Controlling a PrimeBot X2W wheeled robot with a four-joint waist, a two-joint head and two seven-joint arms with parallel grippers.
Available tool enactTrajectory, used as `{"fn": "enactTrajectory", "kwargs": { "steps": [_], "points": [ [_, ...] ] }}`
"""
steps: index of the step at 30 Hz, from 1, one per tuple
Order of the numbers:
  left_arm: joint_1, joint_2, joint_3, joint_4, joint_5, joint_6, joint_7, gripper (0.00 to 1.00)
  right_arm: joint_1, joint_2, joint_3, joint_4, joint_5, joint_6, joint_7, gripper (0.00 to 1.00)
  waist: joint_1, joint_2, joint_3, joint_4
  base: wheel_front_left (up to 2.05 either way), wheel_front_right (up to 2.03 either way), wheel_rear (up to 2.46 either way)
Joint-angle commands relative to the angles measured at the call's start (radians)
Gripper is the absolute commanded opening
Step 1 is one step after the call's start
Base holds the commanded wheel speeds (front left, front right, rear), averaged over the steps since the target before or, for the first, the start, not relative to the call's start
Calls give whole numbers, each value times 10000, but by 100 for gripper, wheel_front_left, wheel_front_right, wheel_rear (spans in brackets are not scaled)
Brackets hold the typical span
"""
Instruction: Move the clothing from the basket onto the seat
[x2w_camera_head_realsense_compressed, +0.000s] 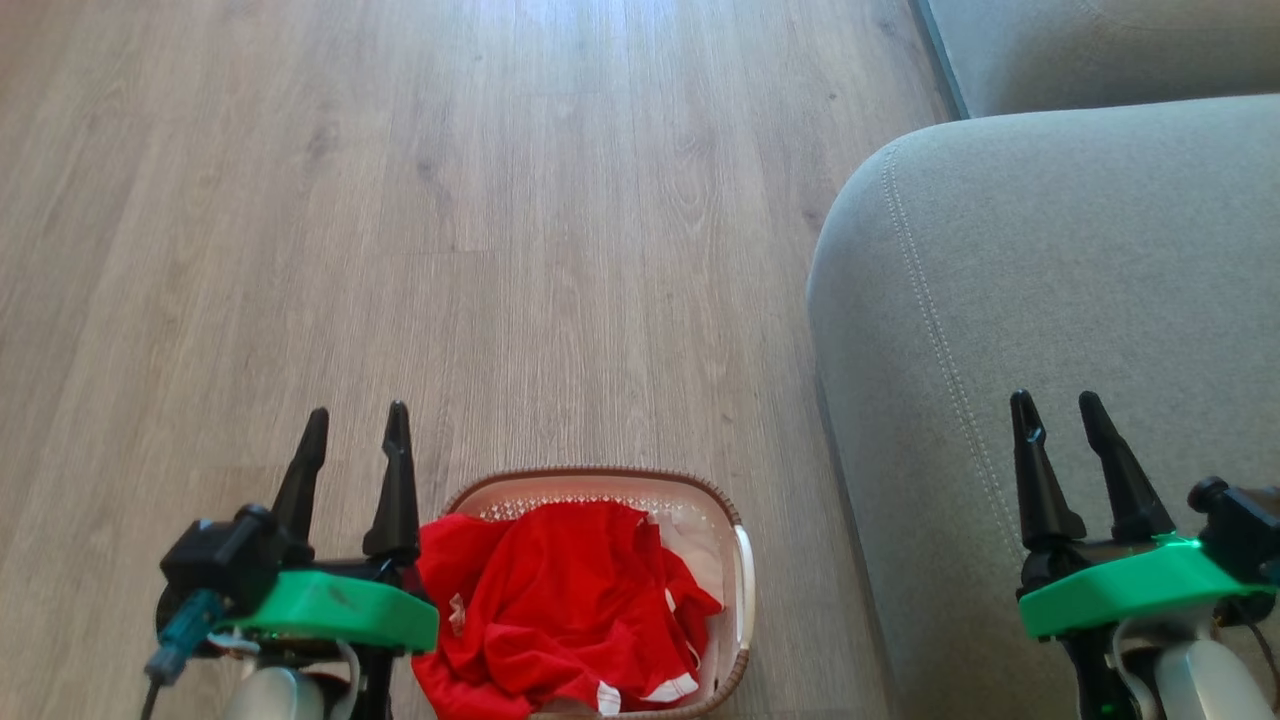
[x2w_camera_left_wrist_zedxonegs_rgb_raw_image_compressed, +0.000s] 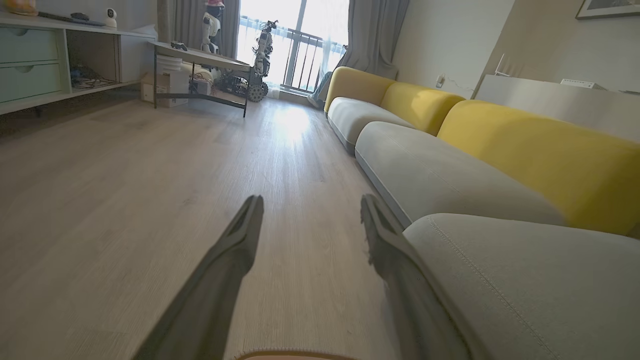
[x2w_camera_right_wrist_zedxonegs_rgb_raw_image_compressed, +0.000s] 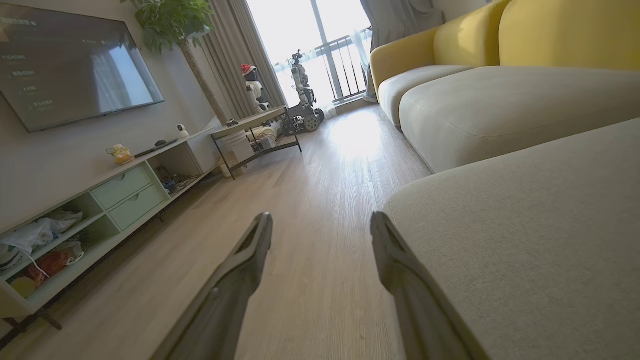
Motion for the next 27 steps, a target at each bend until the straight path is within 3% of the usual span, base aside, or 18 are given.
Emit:
{"fn": "enactTrajectory", "kwargs": {
  "steps": [1,14,27],
  "points": [
    [-477,142,161,-463,397,49,-175,100,-161,-237,214,-438,-341,0,-171,100,0,0,-1,1,0,0,0],
    [-458,152,-89,-721,1857,250,-562,100,-135,-349,457,-538,-1640,0,-556,100,0,0,11,3,0,0,0],
    [-437,153,-81,-693,1908,322,-607,100,-139,-387,537,-253,-1670,0,-601,100,0,0,10,10,0,0,0]
  ]
}}
